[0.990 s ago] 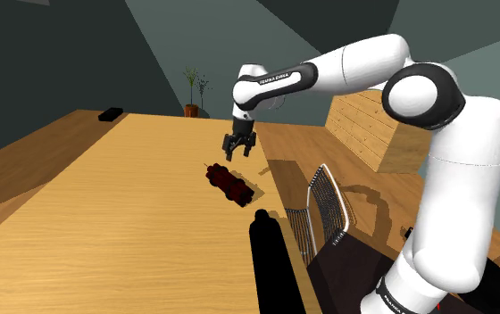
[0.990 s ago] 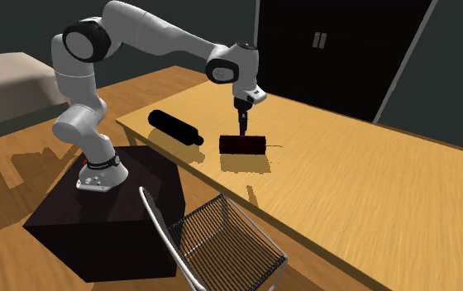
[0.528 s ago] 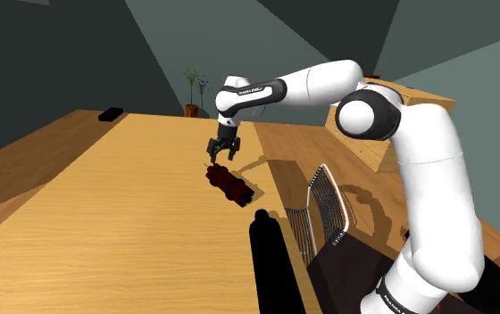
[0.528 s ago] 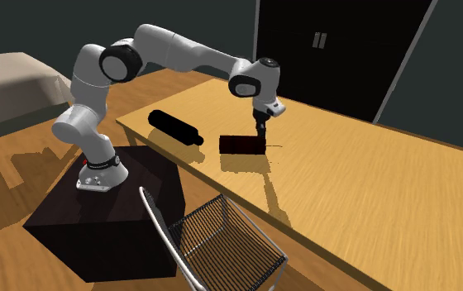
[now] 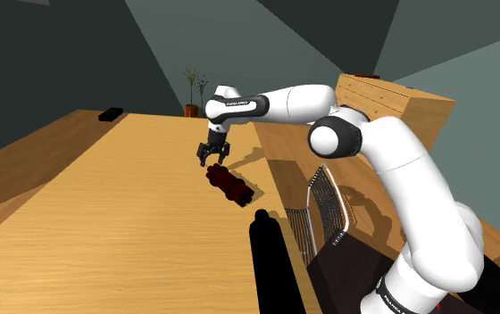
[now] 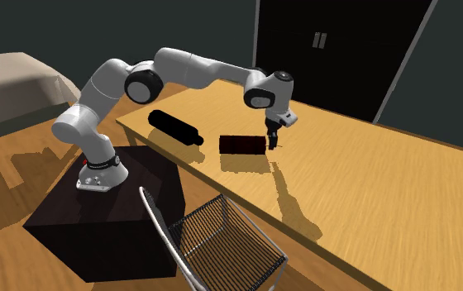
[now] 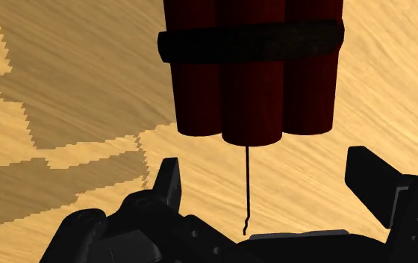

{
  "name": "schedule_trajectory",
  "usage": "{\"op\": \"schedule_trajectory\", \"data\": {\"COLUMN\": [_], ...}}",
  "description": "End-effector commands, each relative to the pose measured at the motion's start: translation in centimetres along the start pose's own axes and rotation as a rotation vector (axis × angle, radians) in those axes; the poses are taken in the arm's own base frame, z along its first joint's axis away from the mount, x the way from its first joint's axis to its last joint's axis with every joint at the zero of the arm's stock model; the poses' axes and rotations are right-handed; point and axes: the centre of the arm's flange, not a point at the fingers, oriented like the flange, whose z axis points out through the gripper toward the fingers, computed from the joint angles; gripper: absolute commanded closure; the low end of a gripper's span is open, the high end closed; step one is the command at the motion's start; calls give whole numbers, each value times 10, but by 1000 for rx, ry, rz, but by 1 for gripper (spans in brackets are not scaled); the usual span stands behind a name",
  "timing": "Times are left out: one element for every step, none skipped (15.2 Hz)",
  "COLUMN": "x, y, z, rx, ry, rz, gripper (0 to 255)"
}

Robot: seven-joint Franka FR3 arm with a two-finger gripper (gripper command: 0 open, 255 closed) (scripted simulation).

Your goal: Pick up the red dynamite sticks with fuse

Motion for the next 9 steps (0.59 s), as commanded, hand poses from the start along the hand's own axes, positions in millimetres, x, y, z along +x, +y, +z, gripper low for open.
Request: {"op": "schedule_trajectory", "data": {"x": [0, 1, 1, 1, 1, 1, 0, 0, 0], "y": [2, 3, 4, 6, 6, 6, 5, 6, 5], "z": [9, 15, 20, 28, 28, 28, 28, 28, 28], "rx": [1, 1, 1, 1, 1, 1, 1, 1, 1], "ry": [0, 0, 0, 0, 0, 0, 0, 0, 0], "rz": [0, 0, 0, 0, 0, 0, 0, 0, 0], "gripper": [0, 0, 0, 0, 0, 0, 255, 255, 255]}}
